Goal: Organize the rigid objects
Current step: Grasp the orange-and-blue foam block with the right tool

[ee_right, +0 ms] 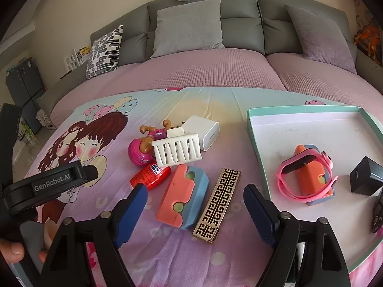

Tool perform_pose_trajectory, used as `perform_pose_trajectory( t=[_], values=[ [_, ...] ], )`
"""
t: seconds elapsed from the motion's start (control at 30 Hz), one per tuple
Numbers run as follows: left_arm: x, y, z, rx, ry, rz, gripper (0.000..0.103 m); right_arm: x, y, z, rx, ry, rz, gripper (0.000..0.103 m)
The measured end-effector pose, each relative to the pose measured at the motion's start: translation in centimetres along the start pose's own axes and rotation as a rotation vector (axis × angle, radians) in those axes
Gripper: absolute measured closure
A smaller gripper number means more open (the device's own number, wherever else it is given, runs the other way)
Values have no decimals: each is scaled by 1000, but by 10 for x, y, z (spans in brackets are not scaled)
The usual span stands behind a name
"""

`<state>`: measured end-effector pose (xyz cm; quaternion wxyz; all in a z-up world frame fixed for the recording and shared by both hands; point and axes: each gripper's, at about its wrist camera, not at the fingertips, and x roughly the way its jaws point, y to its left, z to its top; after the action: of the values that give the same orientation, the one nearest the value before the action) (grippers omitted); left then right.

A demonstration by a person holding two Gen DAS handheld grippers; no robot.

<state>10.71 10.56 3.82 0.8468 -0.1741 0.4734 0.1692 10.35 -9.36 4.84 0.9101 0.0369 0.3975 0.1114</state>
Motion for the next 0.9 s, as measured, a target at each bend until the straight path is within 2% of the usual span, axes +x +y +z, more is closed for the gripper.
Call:
perform_pose_trajectory(
  t=[0.1,0.27,0.47,0.67,0.9],
  values=[
    [2,0,-1,0,8,2,4,6,3,-2,2,12,14,25],
    [7,-2,-1,11,26,-1,4,12,10,-4,-32,11,-13,29],
    [11,-4,-1,17,34,-3,4,14,18,-4,-64,13,0,45],
    [13,-3,-1,17,37,1,4,18,26,-7,-92,27,12,47],
    [14,-4,-1,23,40,1,4,26,24,-6,-63,40,3,50]
  ],
)
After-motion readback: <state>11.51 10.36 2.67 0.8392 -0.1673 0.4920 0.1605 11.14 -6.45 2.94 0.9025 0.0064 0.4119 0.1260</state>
